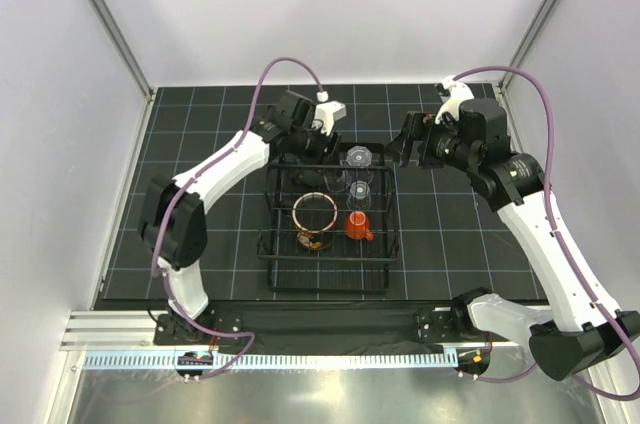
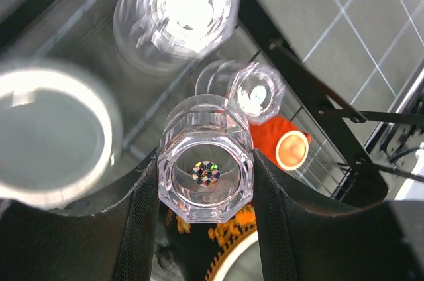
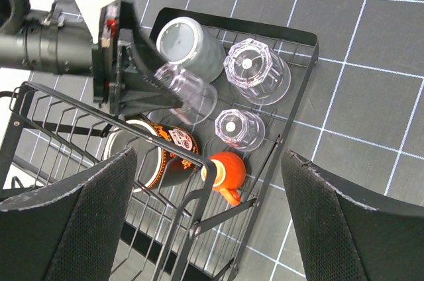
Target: Load the cups into the dish rack
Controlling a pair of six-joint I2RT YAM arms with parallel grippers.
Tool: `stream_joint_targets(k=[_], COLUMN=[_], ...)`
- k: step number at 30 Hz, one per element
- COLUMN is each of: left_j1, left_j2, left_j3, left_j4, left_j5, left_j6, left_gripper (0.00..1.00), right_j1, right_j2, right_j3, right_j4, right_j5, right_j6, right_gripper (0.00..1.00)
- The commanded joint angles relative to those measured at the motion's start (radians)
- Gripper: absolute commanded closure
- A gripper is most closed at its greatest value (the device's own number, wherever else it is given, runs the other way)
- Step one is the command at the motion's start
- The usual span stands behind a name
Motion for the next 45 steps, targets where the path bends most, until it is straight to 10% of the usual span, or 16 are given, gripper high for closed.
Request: stream_joint_targets(k=[1, 14, 45], left_j1=[0.014, 0.029, -0.029], left_j2=[0.035, 0.228, 0.217], left_j3=[0.112, 0.336, 0.218], left_j4=[-0.048, -0.378, -0.182], left_j5=[0.135, 0.201, -0.069], left_j6=[0.171, 0.481, 0.323], left_gripper=[1.00, 1.00, 0.91], right_j1=[-0.013, -0.069, -0.080], right_j2=[-0.031, -0.031, -0.030], right_j3=[0.005, 0.009, -0.014], right_j4=[0.031, 0.014, 0.041], right_j5=[-0.017, -0.050, -0.084], right_j6=[-0.018, -0.040, -0.018], right_gripper=[0.11, 0.11, 0.11])
